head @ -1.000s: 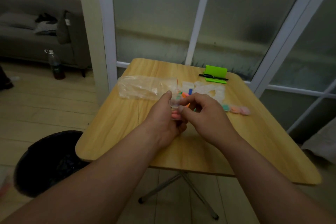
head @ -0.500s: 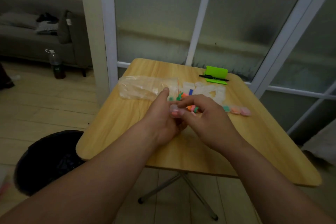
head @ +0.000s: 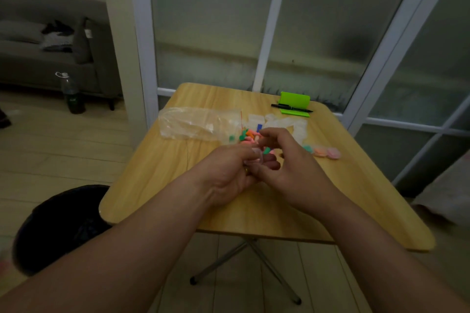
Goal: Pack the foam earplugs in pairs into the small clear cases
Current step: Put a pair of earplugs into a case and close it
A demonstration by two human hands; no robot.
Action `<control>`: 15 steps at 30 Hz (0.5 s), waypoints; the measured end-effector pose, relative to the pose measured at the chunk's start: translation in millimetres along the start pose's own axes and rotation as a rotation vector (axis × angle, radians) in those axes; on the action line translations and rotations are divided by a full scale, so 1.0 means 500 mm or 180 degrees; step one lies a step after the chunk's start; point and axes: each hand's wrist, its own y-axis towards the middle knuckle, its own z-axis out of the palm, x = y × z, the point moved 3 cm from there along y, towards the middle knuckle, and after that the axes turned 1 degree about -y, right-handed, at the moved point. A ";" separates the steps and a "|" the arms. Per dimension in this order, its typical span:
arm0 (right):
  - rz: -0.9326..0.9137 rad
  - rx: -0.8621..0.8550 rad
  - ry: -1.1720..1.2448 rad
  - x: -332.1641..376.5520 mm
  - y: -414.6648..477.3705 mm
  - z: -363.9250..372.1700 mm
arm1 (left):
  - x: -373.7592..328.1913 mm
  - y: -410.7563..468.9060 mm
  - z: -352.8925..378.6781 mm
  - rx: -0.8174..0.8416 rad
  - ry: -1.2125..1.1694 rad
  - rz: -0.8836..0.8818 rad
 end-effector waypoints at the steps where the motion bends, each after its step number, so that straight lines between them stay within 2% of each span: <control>1: 0.0010 -0.0058 -0.0133 -0.008 -0.001 0.001 | 0.001 0.002 -0.001 -0.0054 -0.0013 0.0027; 8: 0.0054 -0.0688 -0.0800 -0.019 -0.015 -0.003 | 0.016 0.010 0.017 -0.0306 -0.0053 0.0093; 15: 0.0228 -0.0796 -0.0838 -0.020 -0.044 -0.011 | 0.042 0.016 0.057 -0.0352 0.0034 0.0104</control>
